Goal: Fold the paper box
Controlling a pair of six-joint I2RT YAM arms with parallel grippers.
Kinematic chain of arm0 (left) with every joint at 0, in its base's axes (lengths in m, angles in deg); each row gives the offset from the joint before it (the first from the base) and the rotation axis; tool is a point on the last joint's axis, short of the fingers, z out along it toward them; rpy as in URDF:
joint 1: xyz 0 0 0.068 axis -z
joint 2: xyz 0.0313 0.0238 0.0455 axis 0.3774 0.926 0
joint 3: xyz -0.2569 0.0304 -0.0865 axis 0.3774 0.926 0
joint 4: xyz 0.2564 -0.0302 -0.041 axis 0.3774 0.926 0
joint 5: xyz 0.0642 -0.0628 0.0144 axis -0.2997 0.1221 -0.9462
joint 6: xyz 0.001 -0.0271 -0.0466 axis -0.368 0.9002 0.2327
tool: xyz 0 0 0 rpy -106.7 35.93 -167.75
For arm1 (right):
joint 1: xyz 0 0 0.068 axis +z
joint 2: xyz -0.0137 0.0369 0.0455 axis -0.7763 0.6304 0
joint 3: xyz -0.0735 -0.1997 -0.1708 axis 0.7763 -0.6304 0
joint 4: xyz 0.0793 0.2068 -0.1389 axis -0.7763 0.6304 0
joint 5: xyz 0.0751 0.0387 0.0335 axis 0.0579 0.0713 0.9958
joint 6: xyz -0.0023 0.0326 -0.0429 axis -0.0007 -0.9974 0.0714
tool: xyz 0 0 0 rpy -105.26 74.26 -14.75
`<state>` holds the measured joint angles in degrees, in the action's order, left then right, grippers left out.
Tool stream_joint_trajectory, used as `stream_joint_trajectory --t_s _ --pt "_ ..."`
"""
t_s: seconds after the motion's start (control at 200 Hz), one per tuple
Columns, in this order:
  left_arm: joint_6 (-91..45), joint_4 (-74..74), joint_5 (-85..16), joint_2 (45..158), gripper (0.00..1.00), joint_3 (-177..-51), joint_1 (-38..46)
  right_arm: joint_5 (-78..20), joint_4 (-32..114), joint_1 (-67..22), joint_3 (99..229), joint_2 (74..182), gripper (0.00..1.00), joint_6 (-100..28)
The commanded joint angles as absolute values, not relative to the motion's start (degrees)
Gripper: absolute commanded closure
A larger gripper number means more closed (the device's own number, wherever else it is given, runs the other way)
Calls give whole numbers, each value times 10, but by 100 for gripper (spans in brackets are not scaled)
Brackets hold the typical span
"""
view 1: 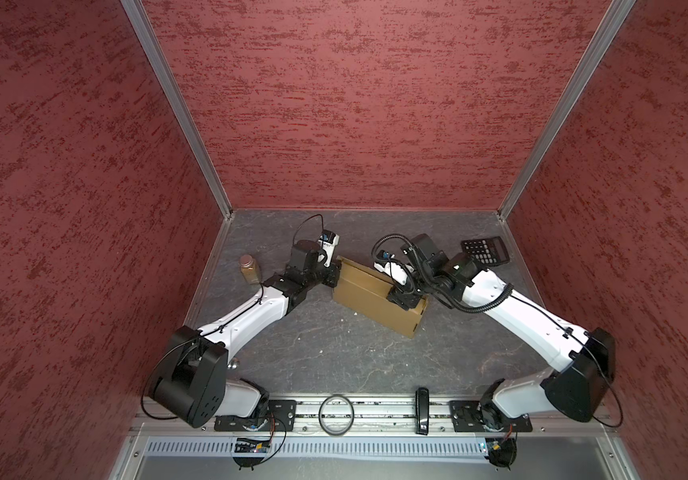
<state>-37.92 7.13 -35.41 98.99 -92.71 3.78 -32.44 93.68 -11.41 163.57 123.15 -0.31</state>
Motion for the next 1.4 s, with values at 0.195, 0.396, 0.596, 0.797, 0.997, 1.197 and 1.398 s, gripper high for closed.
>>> stream_joint_trajectory --t_s 0.195,0.396,0.596,0.797,0.997,1.197,1.398 --pt "-383 143 -356 1008 100 -912 44 -314 913 -96 1611 1230 28 -8" --pt "-381 142 -357 1006 100 -909 44 -344 898 -89 1600 1227 27 -6" --pt "-379 143 -357 1003 100 -906 44 -373 860 -79 1579 1210 26 -10" --pt "-376 142 -356 1004 100 -905 45 -386 831 -71 1557 1190 24 -17" --pt "-375 140 -355 1006 100 -905 44 -404 824 -59 1551 1191 24 -13" --pt "-374 142 -357 1005 100 -904 44 -424 798 -48 1535 1186 24 -10" --pt "-375 142 -355 1007 100 -904 45 -441 771 -39 1515 1177 25 -3"
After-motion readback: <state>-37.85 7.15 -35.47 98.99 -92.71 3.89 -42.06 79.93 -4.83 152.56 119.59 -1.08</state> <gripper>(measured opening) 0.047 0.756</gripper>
